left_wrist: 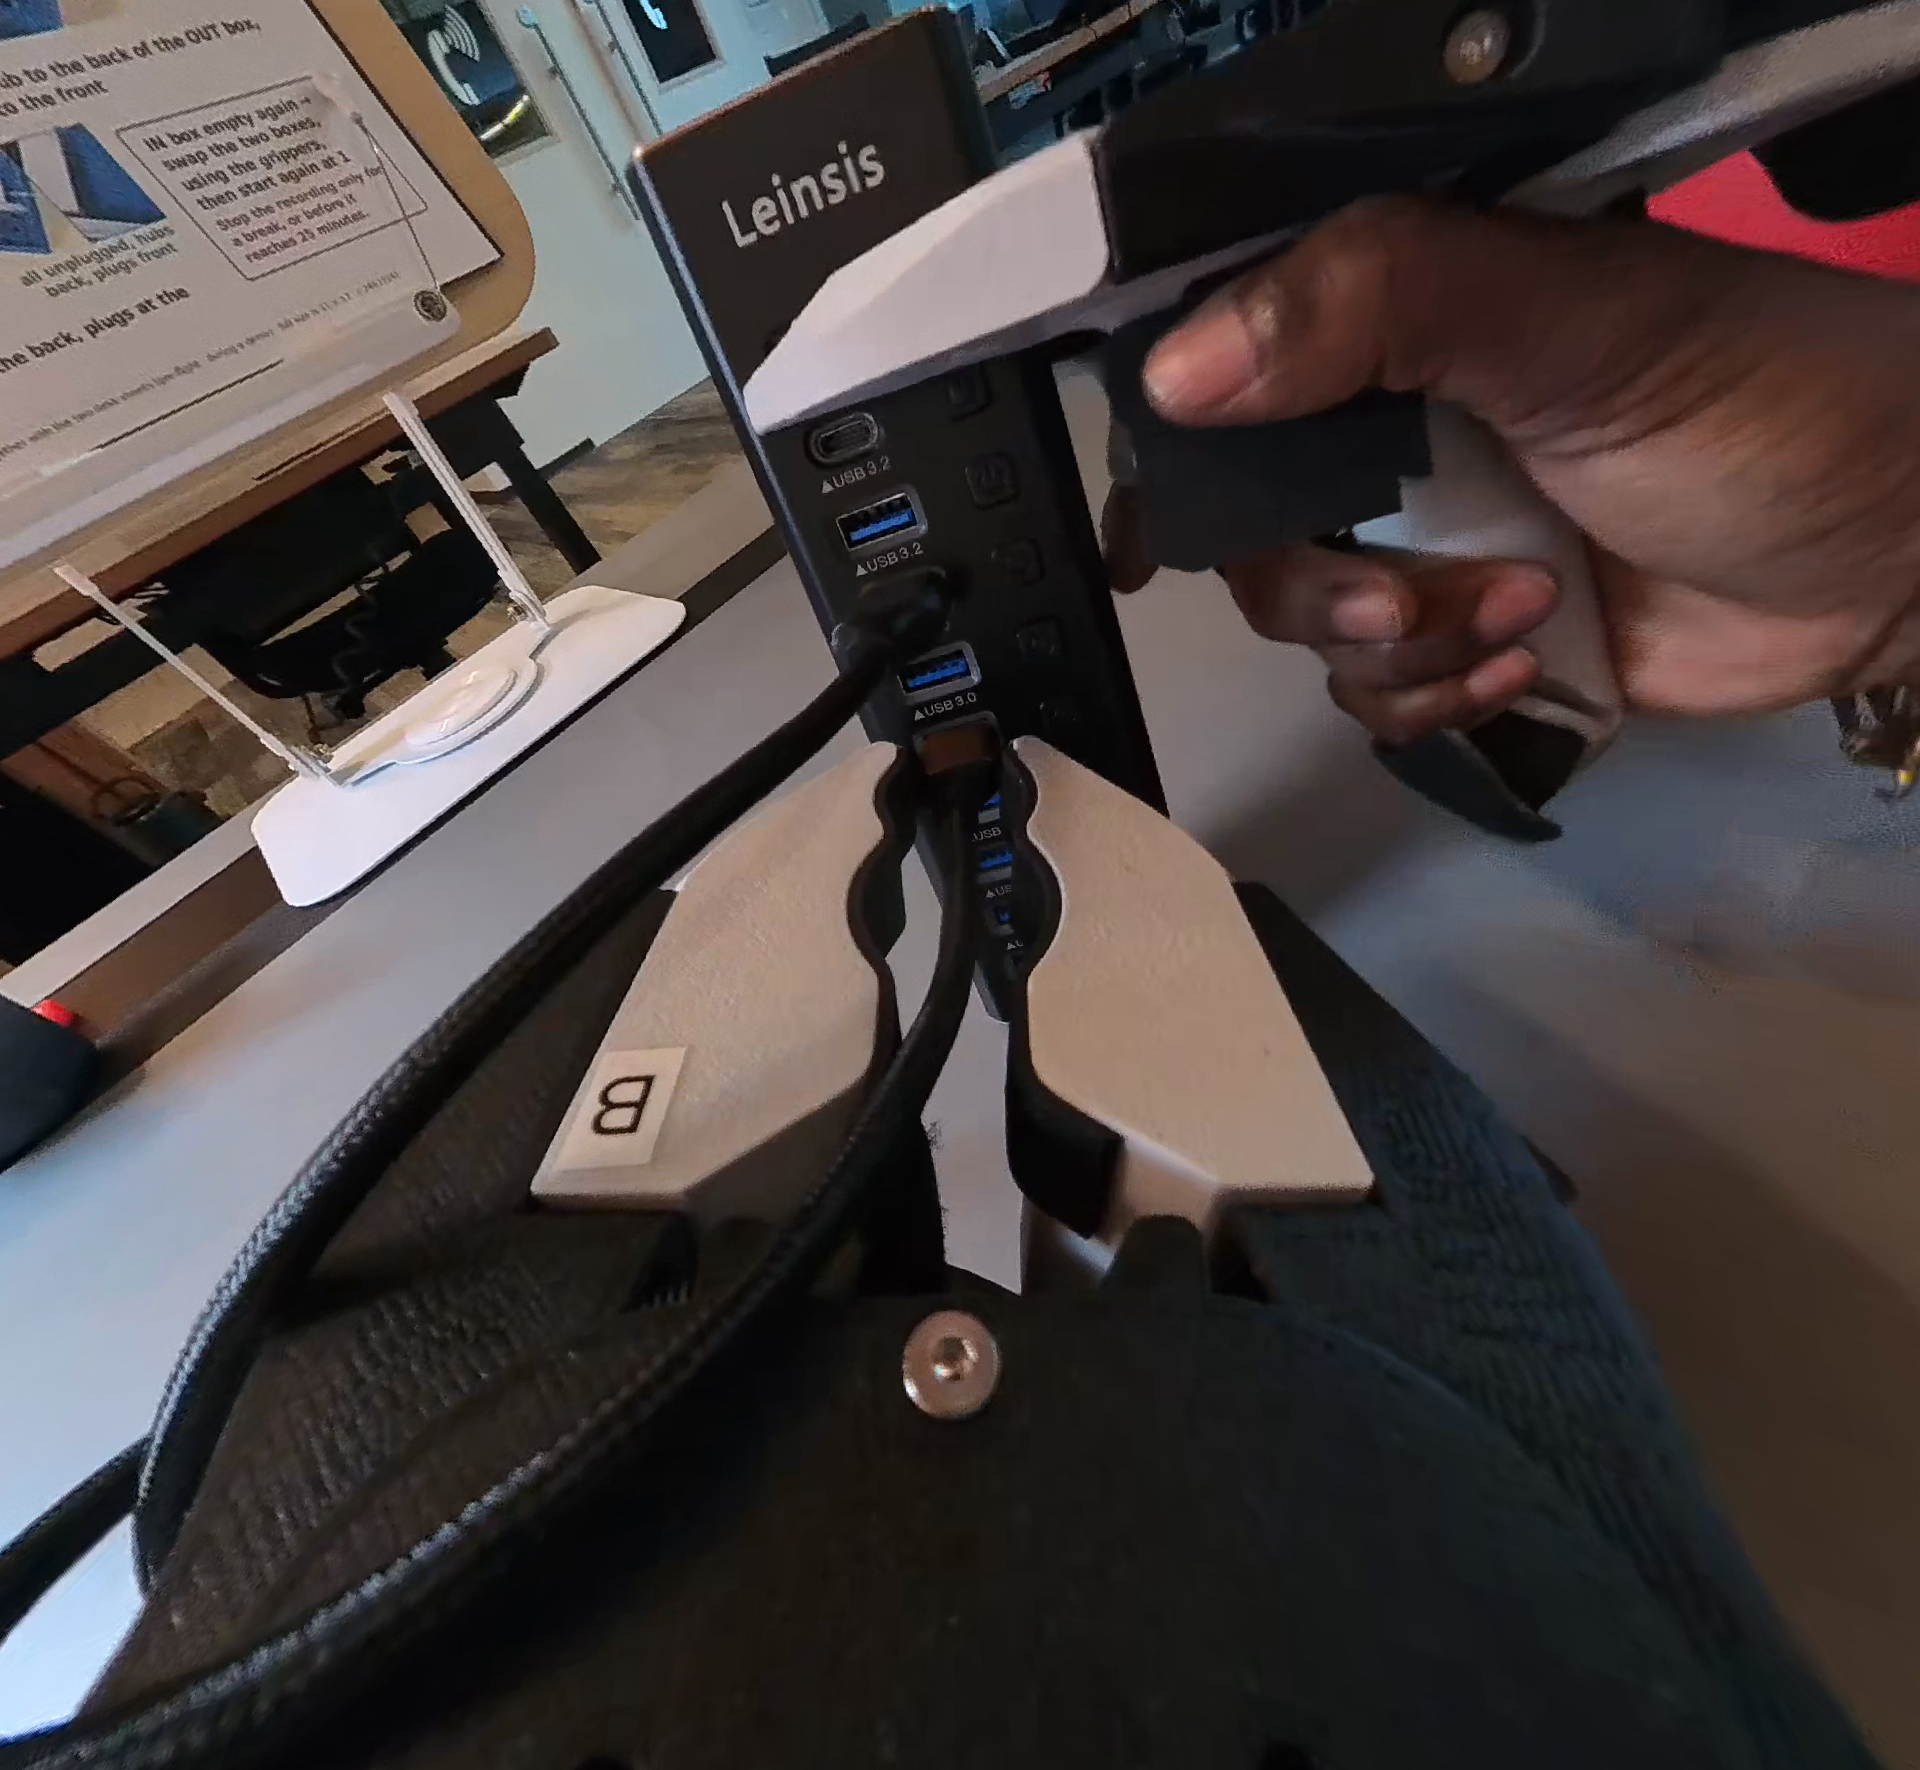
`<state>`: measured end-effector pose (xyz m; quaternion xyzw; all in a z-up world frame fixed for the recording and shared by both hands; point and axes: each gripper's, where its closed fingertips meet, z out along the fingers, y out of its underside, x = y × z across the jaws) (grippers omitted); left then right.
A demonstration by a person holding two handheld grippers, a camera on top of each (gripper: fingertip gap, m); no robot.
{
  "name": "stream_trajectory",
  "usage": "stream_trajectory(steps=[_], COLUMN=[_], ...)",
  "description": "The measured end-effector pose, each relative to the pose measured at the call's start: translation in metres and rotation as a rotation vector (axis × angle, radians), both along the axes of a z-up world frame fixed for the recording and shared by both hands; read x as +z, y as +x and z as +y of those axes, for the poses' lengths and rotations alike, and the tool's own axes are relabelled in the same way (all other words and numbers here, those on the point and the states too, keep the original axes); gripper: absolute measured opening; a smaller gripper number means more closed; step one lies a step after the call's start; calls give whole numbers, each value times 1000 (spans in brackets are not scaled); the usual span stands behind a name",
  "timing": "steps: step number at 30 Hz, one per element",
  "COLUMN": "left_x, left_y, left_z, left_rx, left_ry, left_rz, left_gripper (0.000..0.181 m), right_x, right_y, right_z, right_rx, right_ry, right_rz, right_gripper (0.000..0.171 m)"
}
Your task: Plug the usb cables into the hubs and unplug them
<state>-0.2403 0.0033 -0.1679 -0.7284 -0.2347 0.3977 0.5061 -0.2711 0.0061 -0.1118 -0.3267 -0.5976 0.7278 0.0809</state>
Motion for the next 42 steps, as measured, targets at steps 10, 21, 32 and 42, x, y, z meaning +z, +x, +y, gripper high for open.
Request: stream_trajectory(steps=[10,21,32,42], left_x=[-1,34,32,34], left_y=[1,10,9,9], left_z=[-1,-1,-2,-5], left_rx=[1,-12,-93,-32], left_ry=[1,32,-51,-55], left_rz=[0,120,110,179], left_gripper=[16,15,17,17], right_x=[-49,-24,-23,-25], right_y=[23,27,28,21], right_z=[-3,-8,-10,-11], right_rx=[213,213,248,212], right_ry=[353,20,-37,-83], right_rz=[-41,-81,-124,-163], right_gripper=[51,28,29,27])
